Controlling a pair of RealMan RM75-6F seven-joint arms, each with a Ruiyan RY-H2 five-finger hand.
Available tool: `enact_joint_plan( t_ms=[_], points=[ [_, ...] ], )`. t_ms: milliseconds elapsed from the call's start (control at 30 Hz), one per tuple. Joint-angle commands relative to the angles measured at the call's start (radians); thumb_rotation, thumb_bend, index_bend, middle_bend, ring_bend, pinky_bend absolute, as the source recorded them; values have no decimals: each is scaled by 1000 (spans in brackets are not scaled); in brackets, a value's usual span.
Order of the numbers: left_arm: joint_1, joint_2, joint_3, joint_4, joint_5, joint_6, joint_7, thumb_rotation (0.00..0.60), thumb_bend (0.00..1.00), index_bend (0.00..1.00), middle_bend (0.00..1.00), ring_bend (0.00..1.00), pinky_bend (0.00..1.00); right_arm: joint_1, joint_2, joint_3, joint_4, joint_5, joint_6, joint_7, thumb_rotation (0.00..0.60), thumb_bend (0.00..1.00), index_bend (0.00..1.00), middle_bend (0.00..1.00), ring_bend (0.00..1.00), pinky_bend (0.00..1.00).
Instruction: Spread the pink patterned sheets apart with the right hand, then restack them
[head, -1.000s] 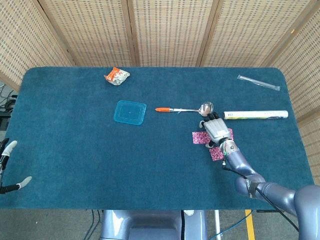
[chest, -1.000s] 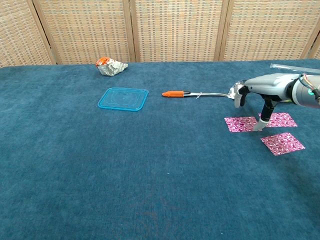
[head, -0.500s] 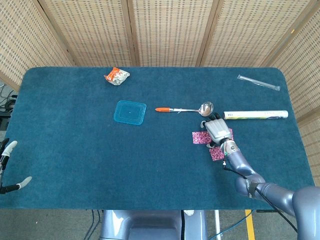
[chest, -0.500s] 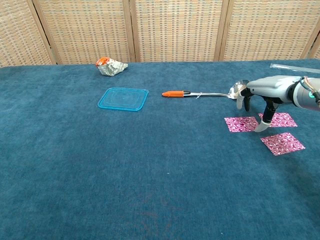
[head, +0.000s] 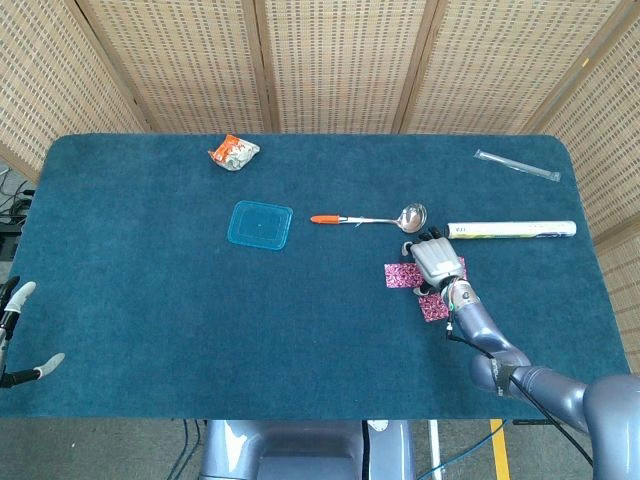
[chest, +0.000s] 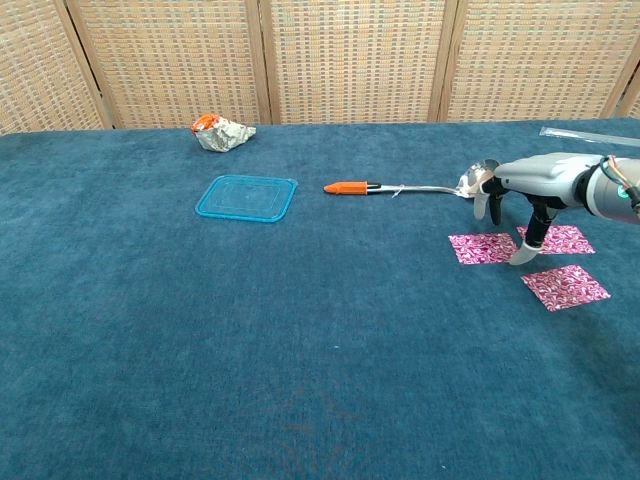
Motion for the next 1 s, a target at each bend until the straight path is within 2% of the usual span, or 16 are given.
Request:
enact_joint_plan(
  t_ms=[33, 1000],
  points=[
    [0, 0, 0, 0, 1, 0, 1, 469, 0, 68, 0, 0, 0, -1, -2, 1, 2, -3, 0, 1, 600, 105, 301, 371, 171, 75],
    [4, -1, 0, 0, -1, 4, 1, 471, 0, 68, 0, 0, 0, -14, -58, 14, 89, -54, 4, 17, 600, 105, 301, 374, 171, 75]
  ],
)
